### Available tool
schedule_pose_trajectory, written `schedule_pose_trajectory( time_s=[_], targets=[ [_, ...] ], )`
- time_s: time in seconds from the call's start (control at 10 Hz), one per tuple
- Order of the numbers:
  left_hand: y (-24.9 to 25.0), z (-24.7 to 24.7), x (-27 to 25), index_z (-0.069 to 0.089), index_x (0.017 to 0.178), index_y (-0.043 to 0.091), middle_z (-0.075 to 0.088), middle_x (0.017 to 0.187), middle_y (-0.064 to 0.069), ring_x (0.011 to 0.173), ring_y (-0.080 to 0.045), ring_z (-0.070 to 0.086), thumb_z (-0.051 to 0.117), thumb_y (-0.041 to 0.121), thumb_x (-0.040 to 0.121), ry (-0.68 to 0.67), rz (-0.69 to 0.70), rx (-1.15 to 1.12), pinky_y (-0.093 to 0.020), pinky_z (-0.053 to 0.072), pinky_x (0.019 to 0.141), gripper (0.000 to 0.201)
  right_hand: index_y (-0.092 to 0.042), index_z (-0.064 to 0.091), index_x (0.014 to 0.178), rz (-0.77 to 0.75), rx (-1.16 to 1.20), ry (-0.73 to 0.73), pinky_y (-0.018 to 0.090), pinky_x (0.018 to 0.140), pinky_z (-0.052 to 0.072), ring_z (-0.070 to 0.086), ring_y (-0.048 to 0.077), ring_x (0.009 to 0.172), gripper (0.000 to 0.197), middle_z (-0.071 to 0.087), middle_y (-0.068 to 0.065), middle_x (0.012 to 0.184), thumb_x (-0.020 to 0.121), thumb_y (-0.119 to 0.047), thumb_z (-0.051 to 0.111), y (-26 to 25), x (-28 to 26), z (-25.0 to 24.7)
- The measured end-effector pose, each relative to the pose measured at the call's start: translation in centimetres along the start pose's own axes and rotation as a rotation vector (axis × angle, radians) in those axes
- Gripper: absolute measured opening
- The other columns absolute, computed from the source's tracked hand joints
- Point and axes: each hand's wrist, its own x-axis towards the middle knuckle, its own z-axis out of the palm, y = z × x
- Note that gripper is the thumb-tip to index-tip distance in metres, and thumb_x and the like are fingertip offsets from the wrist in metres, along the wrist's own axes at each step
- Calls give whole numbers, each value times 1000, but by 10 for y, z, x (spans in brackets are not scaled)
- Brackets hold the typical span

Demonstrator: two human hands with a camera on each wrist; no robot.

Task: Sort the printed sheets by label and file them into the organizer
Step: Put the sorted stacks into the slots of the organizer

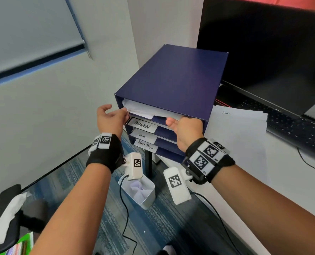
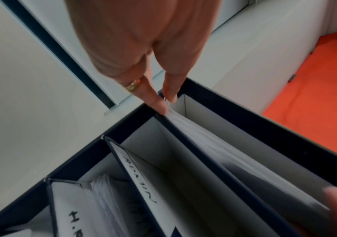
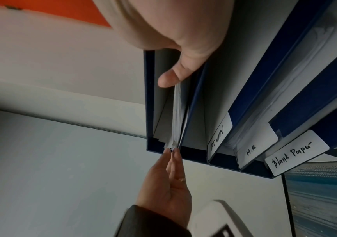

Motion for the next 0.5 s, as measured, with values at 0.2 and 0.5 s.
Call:
schedule_pose_trajectory(
  time_s=[0.2,0.5],
  targets=[
    [-24,3,-20,46,84,16,59,74,-4,55,-12,61,53,12,94,-102,-16,92,-24,56,58,13,-5,45,123,-44,102,-263,28,102,45,60,16,105,27,45,17,142,101,-3,29,9,13,-9],
    [-81,25,-72,54,79,14,61,69,-3,43,-7,54,44,12,97,-646,-413,573,-15,43,43,20,-10,59,117,-58,-505,-368,30,69,53,62,21,76,25,61,7,88,99,-19,45,14,3,-85]
  ],
)
